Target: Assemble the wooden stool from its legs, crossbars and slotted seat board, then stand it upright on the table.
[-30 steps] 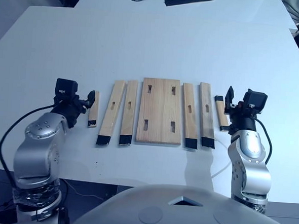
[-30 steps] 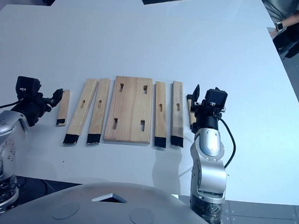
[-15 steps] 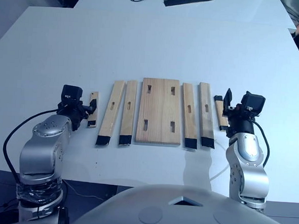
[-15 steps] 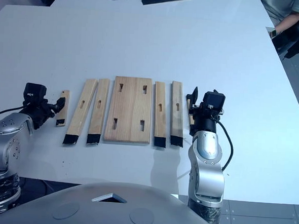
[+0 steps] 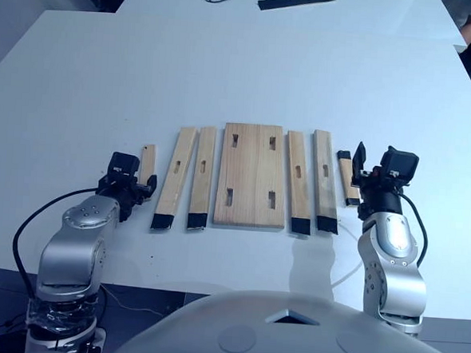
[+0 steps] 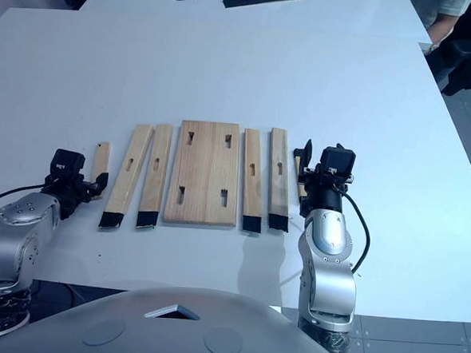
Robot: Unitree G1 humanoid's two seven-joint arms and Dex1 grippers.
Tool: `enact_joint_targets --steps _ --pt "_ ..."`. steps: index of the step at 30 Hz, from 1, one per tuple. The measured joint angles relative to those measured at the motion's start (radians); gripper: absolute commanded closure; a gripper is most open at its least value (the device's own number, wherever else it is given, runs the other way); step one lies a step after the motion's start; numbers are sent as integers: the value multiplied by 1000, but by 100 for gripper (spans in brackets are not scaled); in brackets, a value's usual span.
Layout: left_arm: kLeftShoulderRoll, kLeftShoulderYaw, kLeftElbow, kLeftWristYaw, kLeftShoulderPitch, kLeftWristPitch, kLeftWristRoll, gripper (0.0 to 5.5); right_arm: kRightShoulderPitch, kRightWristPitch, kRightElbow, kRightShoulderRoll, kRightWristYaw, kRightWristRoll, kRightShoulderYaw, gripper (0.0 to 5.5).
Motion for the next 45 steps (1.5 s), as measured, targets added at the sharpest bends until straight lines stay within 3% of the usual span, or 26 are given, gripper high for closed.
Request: enact_joint_targets --steps 5,7,18,28,33,38,41,45 --pt "-27 3 20 10 -9 0 0 193 -1 18 -2 -6 8 0 -5 264" --pt "-30 2 31 6 -15 2 -6 218 -1 21 -3 -6 9 0 -5 264" --pt "-31 25 50 -54 -47 75 -79 413 0 39 -26 -10 11 0 -5 264" --pt "0 48 166 -54 -112 66 -76 420 3 42 -28 1 1 -1 -2 264" --pt "14 54 286 -15 -224 -57 -22 420 -54 43 -26 -37 40 21 -56 264" --pt "5 128 193 -171 -530 -259 -234 420 -246 117 -20 -92 218 349 -250 264" --pt "-36 167 120 -245 -644 -246 -460 420 -348 231 -1 -166 329 622 -363 264" --pt "-76 165 73 -291 -687 -203 -722 420 -413 353 29 -272 464 944 -423 264"
